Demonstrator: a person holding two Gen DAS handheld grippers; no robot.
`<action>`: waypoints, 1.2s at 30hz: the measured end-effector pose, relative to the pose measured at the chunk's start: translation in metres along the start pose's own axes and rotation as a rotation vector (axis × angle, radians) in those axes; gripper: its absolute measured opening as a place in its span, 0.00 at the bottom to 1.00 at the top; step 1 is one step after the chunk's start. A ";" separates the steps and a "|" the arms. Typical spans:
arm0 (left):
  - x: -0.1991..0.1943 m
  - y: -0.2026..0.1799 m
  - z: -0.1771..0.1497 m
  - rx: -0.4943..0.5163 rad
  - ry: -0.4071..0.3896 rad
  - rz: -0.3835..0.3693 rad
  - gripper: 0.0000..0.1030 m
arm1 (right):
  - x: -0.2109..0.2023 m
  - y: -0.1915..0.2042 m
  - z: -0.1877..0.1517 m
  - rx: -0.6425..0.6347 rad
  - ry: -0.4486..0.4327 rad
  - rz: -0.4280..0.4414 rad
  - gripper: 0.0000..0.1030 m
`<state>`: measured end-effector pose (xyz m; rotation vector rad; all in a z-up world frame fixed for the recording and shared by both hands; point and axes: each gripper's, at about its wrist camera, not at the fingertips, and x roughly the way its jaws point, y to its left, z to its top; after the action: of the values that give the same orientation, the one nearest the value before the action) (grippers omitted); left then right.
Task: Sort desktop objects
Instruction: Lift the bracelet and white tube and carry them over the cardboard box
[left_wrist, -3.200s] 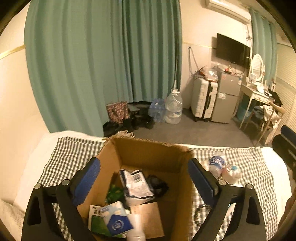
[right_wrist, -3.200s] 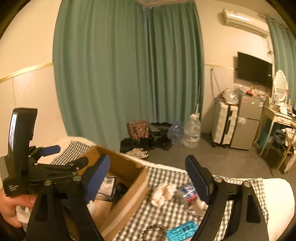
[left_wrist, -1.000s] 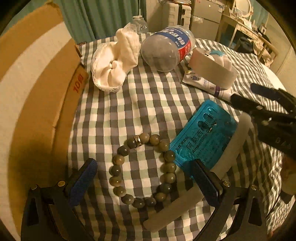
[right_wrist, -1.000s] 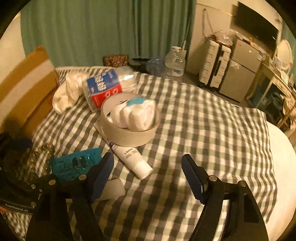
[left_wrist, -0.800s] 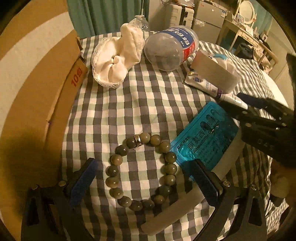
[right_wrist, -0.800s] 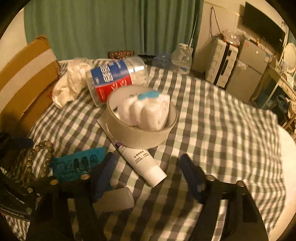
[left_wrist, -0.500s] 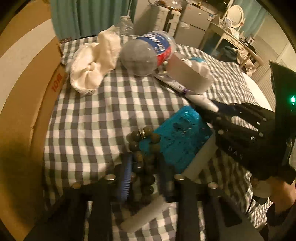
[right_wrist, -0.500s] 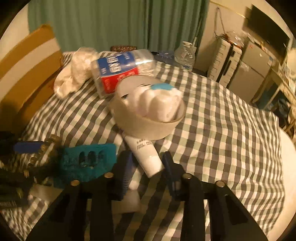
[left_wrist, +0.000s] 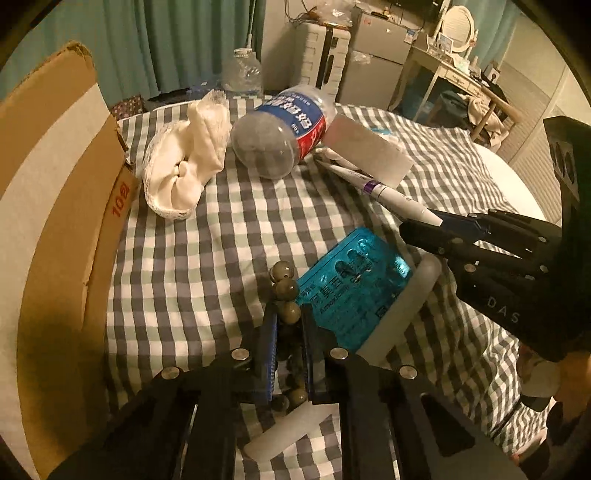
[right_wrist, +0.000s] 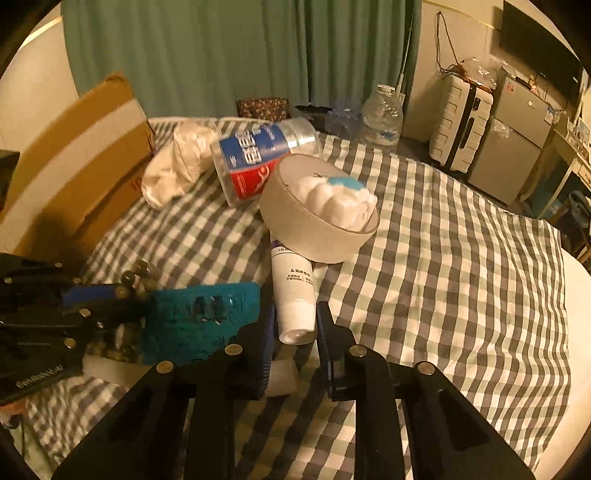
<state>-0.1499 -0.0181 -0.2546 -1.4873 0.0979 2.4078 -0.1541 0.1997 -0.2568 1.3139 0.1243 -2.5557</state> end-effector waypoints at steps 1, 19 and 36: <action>-0.003 -0.001 0.000 0.001 -0.005 0.002 0.11 | -0.001 -0.001 0.001 0.011 -0.003 0.010 0.20; -0.049 -0.021 0.022 0.023 -0.151 0.031 0.11 | -0.049 0.002 0.025 0.058 -0.134 0.052 0.20; -0.124 -0.027 0.036 0.046 -0.356 0.081 0.11 | -0.120 0.022 0.028 0.047 -0.314 -0.045 0.20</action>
<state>-0.1214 -0.0120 -0.1261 -1.0333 0.1340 2.6733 -0.1033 0.1961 -0.1420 0.9166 0.0324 -2.7802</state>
